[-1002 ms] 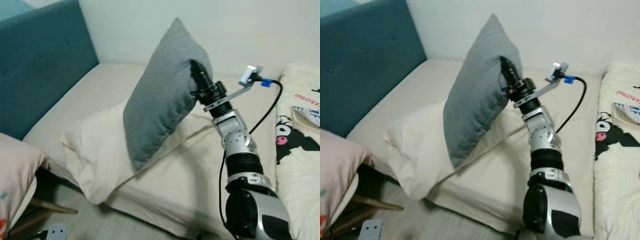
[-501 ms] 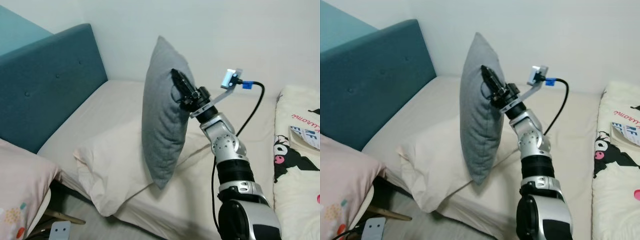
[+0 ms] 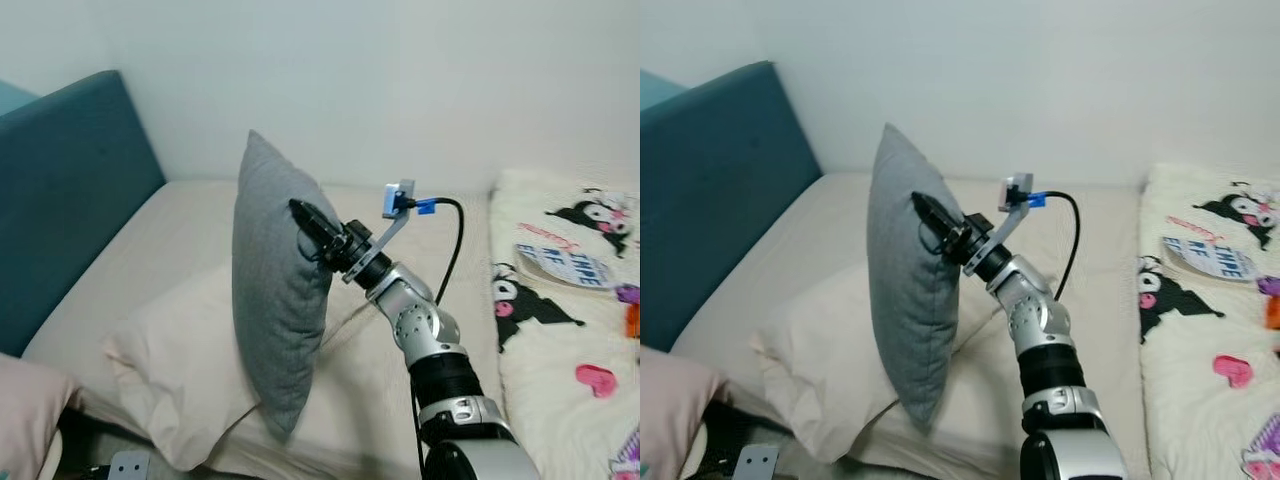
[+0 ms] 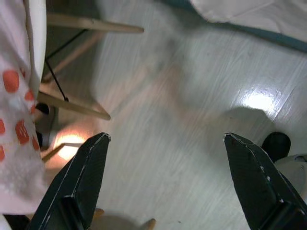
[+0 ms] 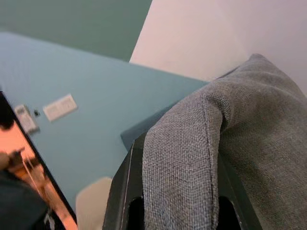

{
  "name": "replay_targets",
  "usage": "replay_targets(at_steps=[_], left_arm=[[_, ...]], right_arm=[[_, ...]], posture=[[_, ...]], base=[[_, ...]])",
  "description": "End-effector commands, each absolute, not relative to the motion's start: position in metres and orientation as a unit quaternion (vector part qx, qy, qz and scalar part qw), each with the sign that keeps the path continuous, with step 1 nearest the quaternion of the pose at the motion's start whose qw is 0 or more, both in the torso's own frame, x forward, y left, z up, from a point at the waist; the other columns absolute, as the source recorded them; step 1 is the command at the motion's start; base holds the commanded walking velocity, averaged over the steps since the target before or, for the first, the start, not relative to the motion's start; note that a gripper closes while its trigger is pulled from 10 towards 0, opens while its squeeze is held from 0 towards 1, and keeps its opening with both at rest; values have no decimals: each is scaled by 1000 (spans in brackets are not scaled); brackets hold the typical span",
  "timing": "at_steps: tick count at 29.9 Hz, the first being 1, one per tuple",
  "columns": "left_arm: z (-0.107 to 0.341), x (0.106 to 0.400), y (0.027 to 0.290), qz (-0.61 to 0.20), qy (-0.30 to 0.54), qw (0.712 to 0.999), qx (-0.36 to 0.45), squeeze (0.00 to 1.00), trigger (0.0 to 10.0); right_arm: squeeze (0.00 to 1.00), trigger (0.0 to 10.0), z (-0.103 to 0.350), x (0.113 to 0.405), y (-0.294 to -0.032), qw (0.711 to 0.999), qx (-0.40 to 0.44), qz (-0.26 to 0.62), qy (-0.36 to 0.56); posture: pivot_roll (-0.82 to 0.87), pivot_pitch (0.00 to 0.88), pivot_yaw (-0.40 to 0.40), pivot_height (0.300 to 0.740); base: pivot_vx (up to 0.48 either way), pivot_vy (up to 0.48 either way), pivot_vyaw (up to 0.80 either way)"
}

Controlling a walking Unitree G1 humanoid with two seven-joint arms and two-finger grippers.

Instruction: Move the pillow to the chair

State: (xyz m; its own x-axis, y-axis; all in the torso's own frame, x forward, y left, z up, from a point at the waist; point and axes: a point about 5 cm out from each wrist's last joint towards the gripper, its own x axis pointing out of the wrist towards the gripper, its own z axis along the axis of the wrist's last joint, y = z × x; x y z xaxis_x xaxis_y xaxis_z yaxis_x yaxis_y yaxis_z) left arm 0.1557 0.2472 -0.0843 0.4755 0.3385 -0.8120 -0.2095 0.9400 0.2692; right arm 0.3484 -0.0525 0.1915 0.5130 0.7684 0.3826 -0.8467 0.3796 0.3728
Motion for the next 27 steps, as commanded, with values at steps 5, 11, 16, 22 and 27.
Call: replay_targets(at_steps=[5, 11, 16, 22, 27], left_arm=[[-90, 145, 243, 140, 511, 844, 86, 0, 10000], [-91, 143, 241, 138, 516, 841, 80, 0, 10000], [-94, 138, 239, 140, 528, 835, 66, 0, 10000], [-96, 134, 238, 131, 534, 832, 75, 0, 10000], [-96, 134, 238, 129, 534, 832, 76, 0, 10000]], right_arm=[[0, 10000, 199, 332, -30, 801, 238, 540, -102], [0, 10000, 199, 327, -26, 793, 238, 551, -103], [0, 10000, 201, 326, -25, 791, 243, 551, -105], [0, 10000, 202, 322, -21, 785, 246, 559, -107], [0, 10000, 202, 319, -19, 782, 246, 563, -108]], posture=[[-96, 0, 69, 740], [-102, 0, 71, 740], [-99, 0, 69, 740], [-97, 0, 74, 740], [-99, 0, 73, 740]], base=[[0, 0, 681], [0, 0, 685], [-96, 0, 685], [-347, 0, 681], [0, 0, 681]])
